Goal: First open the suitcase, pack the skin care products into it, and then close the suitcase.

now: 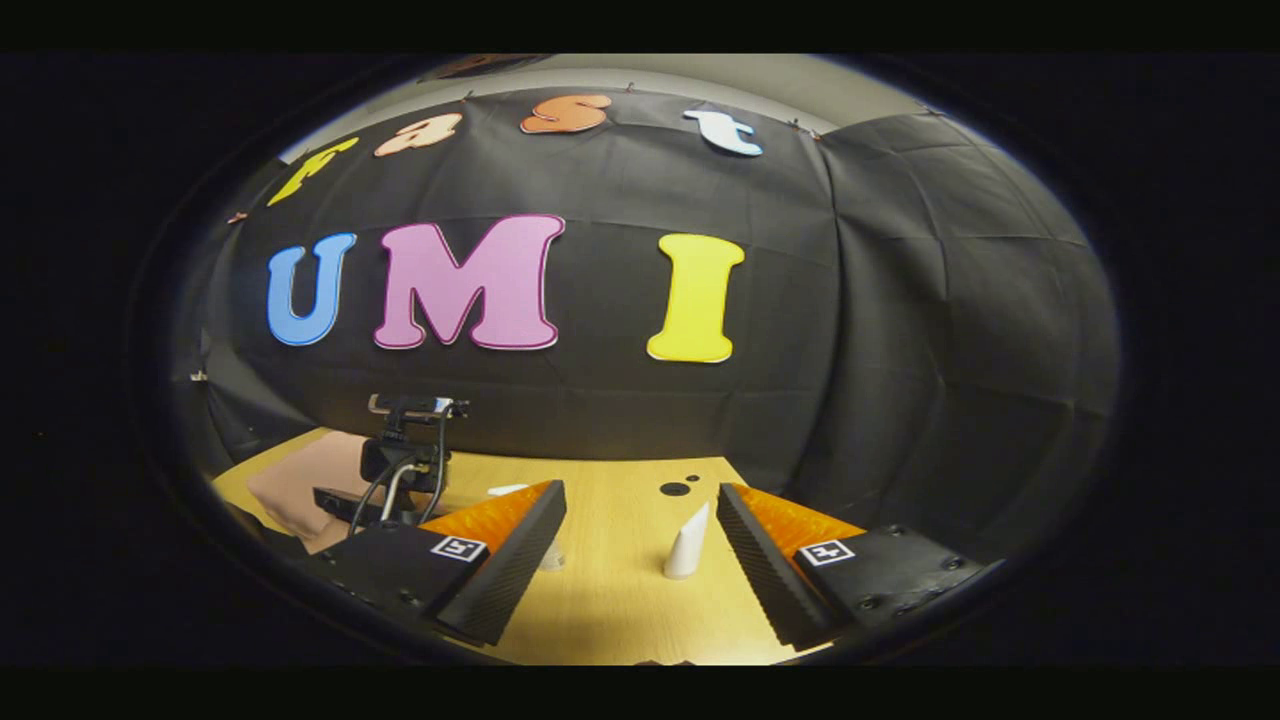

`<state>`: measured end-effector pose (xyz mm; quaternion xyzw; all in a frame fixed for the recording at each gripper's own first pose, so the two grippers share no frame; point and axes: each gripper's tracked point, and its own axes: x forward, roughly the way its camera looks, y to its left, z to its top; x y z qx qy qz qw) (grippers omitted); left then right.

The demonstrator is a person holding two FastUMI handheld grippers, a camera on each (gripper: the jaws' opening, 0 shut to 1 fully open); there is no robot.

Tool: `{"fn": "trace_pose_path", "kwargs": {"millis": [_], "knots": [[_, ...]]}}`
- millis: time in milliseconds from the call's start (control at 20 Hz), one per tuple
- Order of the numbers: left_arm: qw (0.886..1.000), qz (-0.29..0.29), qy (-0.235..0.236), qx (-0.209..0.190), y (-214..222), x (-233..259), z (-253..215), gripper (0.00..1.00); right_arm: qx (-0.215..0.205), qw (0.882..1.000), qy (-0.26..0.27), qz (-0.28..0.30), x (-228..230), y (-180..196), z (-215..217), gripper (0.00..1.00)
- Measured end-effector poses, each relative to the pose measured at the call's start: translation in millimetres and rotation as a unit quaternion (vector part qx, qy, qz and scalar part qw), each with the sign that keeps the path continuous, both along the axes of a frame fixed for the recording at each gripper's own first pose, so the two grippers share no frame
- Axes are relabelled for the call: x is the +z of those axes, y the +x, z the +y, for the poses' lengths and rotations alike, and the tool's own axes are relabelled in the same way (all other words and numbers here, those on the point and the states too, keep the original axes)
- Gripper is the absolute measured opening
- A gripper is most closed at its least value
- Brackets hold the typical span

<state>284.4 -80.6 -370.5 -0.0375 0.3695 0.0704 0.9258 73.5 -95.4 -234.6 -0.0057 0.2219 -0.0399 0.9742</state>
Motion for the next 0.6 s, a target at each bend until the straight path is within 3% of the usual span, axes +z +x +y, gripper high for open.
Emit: {"fn": "trace_pose_path", "kwargs": {"millis": [200, 350, 600], "knots": [[0.998, -0.019, -0.058, -0.004, 0, 30, -1, 0.13, -0.005, 1.000, 0.010, -0.008, 6, 11, 4, 0.97], [0.996, -0.039, -0.084, 0.000, -4, 80, 9, 0.11, 0.000, 0.999, 0.030, -0.024, 19, 21, 18, 0.96], [0.994, -0.071, -0.078, 0.015, -7, 189, 62, 0.10, 0.041, 0.997, 0.041, -0.048, 36, 30, 47, 0.96]]}}
